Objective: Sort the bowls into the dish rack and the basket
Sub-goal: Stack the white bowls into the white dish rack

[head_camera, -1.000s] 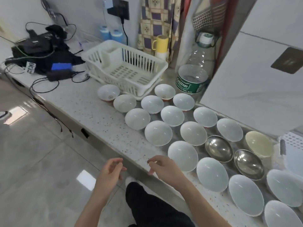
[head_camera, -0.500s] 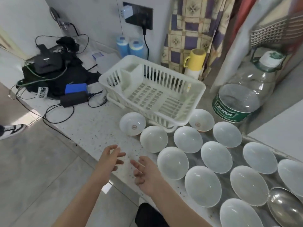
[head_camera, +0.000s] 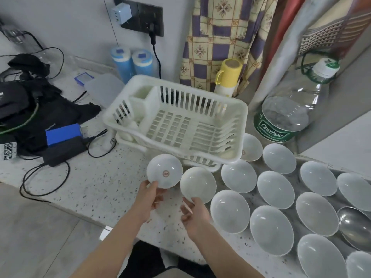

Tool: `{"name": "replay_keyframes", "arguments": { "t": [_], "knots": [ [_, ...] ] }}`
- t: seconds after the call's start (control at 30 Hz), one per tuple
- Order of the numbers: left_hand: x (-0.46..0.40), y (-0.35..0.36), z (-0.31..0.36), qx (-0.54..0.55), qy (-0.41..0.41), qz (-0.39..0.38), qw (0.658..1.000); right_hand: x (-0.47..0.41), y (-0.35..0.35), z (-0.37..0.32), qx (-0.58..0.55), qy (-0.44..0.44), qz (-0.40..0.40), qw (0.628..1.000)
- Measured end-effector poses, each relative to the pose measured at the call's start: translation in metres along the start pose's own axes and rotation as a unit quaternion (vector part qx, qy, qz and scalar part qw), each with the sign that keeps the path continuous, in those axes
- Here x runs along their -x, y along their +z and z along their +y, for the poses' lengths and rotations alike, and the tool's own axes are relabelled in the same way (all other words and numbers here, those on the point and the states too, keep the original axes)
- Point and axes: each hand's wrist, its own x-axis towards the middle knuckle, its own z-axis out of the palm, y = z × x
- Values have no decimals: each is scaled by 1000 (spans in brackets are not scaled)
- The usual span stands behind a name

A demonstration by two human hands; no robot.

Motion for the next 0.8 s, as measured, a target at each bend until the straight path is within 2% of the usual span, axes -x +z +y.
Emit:
{"name": "replay_keyframes", "arguments": {
  "t": [0.13,0.3,0.57,0.8],
  "knots": [
    [-10,-13,5,-9,-1,-65,998,2,14,13,-40,-58,74,995],
    [-20,-37,17,-42,2,-139,989,3,26,16,-95,-93,116,984],
    [-9,-82,45,-99,24,-239,966,37,36,32,-132,-144,119,973],
    [11,-105,93,-68,84,-326,939,88,36,16,-94,-315,104,939]
  ]
}}
